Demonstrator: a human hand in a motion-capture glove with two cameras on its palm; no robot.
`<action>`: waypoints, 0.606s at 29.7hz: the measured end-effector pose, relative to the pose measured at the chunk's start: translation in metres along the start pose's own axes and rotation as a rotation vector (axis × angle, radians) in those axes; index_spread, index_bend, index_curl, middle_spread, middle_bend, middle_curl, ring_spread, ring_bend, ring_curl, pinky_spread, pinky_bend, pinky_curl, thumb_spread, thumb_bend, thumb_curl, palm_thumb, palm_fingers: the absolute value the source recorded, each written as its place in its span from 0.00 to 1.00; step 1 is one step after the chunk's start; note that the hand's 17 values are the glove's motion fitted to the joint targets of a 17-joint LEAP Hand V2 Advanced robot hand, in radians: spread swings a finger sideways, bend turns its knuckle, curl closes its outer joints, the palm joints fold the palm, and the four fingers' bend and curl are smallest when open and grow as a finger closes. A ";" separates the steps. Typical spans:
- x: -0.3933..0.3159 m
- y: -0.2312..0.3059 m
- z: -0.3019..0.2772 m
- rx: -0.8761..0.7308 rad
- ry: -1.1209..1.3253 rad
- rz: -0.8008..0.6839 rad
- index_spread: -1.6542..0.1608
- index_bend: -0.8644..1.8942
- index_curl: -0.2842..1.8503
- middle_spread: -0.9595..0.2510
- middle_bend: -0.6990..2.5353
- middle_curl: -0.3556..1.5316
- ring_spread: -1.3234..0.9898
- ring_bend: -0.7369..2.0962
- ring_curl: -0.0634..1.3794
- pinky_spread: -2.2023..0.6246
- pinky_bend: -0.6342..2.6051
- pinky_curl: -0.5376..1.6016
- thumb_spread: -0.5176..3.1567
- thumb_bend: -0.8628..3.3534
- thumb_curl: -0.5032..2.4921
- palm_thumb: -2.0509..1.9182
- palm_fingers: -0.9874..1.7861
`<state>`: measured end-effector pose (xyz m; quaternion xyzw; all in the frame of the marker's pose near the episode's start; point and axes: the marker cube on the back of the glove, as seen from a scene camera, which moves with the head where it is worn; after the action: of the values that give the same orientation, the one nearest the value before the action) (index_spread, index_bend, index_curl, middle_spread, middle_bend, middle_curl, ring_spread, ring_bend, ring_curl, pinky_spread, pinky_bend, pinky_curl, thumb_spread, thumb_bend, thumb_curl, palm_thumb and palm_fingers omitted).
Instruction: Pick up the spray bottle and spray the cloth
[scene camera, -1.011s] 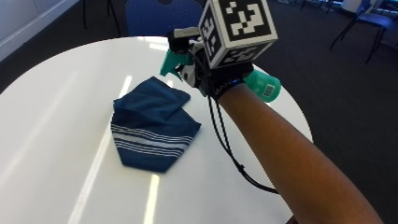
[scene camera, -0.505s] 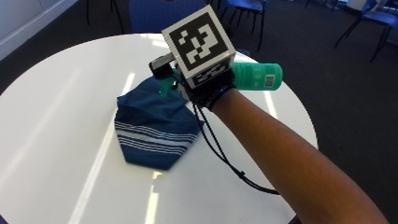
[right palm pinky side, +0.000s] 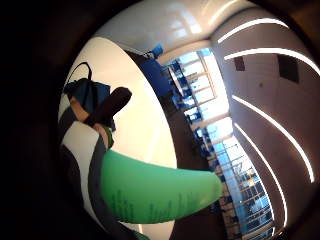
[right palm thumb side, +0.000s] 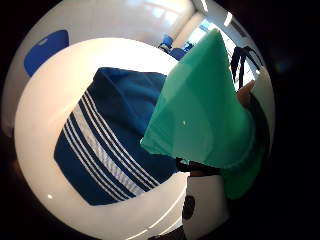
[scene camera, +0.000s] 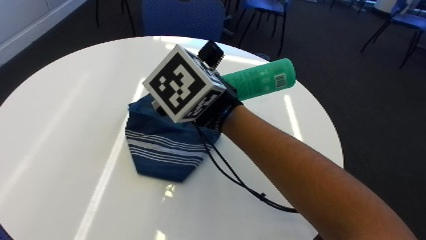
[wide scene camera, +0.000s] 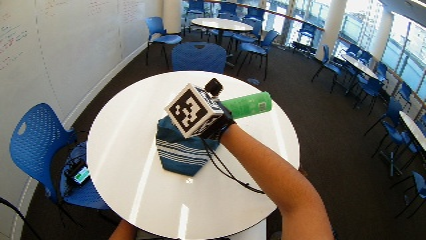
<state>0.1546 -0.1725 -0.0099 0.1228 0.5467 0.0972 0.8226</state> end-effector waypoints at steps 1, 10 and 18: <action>-0.003 0.001 0.001 0.000 0.009 -0.014 0.76 0.42 0.38 0.65 0.34 0.44 0.49 0.45 0.35 0.71 0.32 0.43 0.24 0.20 0.43 0.75 0.83; -0.020 0.011 0.006 -0.001 0.055 -0.084 0.75 0.42 0.38 0.65 0.34 0.44 0.49 0.44 0.35 0.71 0.32 0.43 0.24 0.20 0.43 0.75 0.83; -0.022 0.014 0.006 0.004 0.068 -0.097 0.75 0.42 0.38 0.65 0.34 0.44 0.49 0.44 0.35 0.71 0.32 0.43 0.24 0.20 0.43 0.75 0.83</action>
<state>0.1513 -0.1665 0.0157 0.0944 0.5796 0.0603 0.8072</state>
